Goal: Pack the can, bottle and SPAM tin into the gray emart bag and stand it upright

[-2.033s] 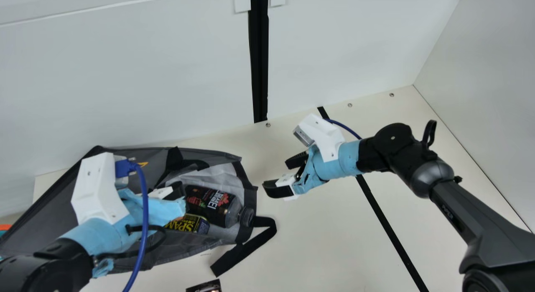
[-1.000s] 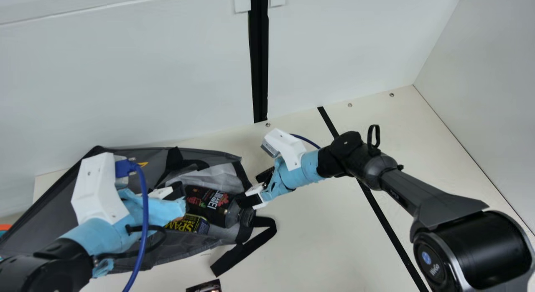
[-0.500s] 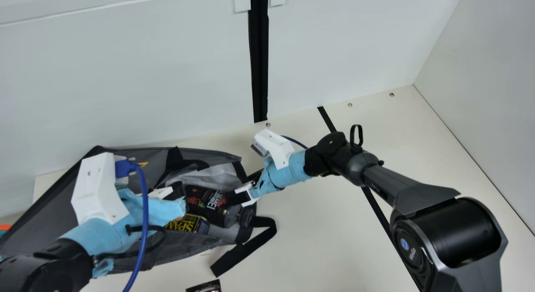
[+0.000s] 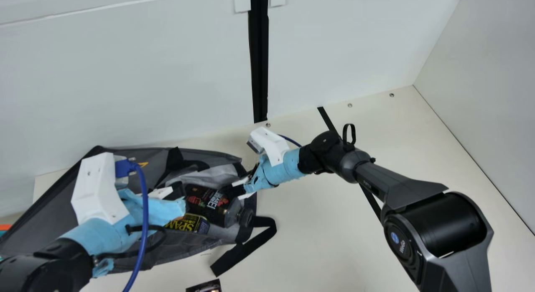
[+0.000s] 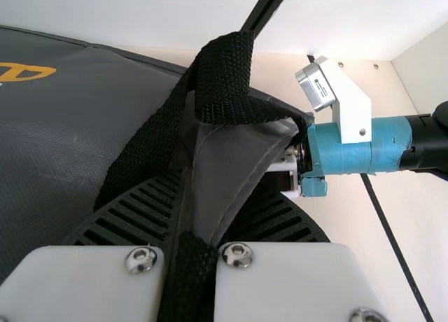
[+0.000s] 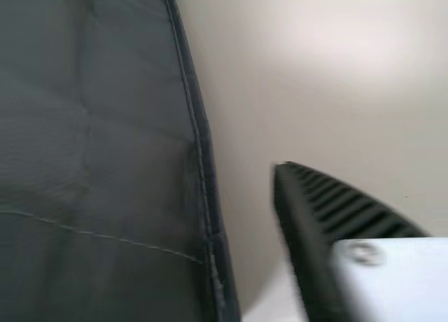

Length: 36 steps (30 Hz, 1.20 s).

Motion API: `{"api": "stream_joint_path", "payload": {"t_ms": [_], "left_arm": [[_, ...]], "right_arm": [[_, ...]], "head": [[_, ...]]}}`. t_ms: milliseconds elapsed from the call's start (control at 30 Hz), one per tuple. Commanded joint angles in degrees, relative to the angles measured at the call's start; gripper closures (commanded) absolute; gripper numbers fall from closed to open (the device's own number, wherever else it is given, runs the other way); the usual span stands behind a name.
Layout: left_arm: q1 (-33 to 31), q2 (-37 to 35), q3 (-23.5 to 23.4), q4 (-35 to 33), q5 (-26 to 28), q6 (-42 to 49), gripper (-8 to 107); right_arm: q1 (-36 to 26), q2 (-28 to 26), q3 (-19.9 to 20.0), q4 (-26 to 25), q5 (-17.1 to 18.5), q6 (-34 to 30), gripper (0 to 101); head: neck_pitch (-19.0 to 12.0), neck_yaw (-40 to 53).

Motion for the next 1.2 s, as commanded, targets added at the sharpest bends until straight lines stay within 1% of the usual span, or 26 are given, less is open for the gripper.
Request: {"api": "stream_joint_path", "payload": {"t_ms": [0, 167, 200, 500, 767, 800, 867, 1167], "left_arm": [[0.0, 0.0, 0.0, 0.0, 0.0, 0.0, 107], [0.0, 0.0, 0.0, 0.0, 0.0, 0.0, 107], [0.0, 0.0, 0.0, 0.0, 0.0, 0.0, 107], [0.0, 0.0, 0.0, 0.0, 0.0, 0.0, 107], [0.0, 0.0, 0.0, 0.0, 0.0, 0.0, 107], [0.2, -1.3, 1.1, -0.2, 0.3, 0.3, 107], [0.3, -1.4, 1.1, -0.5, 0.1, 0.5, 107], [0.5, -1.7, 0.8, -3.1, -2.0, 2.3, 107]], "right_arm": [[-0.1, 0.0, 0.3, -0.7, 0.2, 0.1, 67], [-0.5, -0.3, 0.9, -1.0, 1.2, 1.2, 100], [-0.7, -0.4, 1.0, -1.1, 1.6, 1.5, 101], [-2.4, -2.1, 3.6, 0.6, 5.6, 3.8, 101], [-4.5, -5.1, 7.0, 3.4, 10.4, 5.3, 101], [-4.7, -5.4, 7.3, 3.8, 11.1, 5.4, 101], [-5.2, -6.2, 7.9, 4.4, 12.3, 5.7, 101], [-7.0, -10.0, 9.4, 6.8, 18.0, 7.6, 101]], "head": [[-1.3, 0.0], [-1.3, 0.0], [-1.3, 0.0], [-1.3, 0.0], [-1.3, 0.0], [-1.3, 0.0], [-1.3, 0.0], [-1.3, 0.0]]}}
